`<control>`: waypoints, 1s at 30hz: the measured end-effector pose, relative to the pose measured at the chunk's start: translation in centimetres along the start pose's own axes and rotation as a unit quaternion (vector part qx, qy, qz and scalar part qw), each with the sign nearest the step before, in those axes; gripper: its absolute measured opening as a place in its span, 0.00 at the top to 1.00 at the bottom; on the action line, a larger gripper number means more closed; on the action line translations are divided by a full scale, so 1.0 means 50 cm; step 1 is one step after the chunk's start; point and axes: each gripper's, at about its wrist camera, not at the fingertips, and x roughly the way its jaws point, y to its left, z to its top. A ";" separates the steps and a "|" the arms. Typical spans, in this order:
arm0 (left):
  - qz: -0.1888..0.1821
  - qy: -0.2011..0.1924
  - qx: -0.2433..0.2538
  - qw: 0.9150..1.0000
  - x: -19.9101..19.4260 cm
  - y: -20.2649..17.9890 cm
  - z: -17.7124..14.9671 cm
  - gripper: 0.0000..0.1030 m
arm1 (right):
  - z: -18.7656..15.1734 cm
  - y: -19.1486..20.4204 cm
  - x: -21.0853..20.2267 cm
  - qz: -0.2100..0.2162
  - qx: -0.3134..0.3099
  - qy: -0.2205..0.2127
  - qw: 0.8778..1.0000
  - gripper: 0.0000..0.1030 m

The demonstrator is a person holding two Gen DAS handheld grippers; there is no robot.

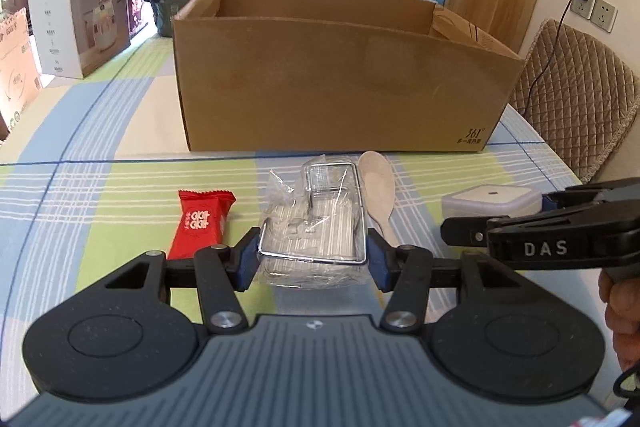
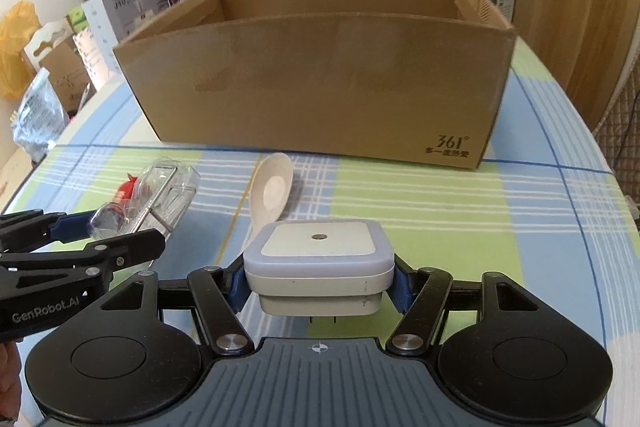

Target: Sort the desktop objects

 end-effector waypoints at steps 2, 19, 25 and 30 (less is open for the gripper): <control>0.001 0.001 -0.008 1.000 -0.012 0.001 -0.001 0.52 | -0.005 0.001 -0.017 0.002 0.009 -0.008 1.000 0.39; 0.020 0.003 -0.017 1.000 -0.131 -0.033 -0.024 0.52 | -0.045 0.038 -0.117 0.007 0.043 -0.019 0.999 0.39; 0.034 0.005 -0.018 0.999 -0.169 -0.041 -0.037 0.52 | -0.051 0.051 -0.155 -0.007 0.038 -0.017 0.999 0.39; 0.041 0.012 -0.018 0.999 -0.189 -0.046 -0.047 0.53 | -0.063 0.052 -0.179 -0.010 0.040 -0.018 0.999 0.39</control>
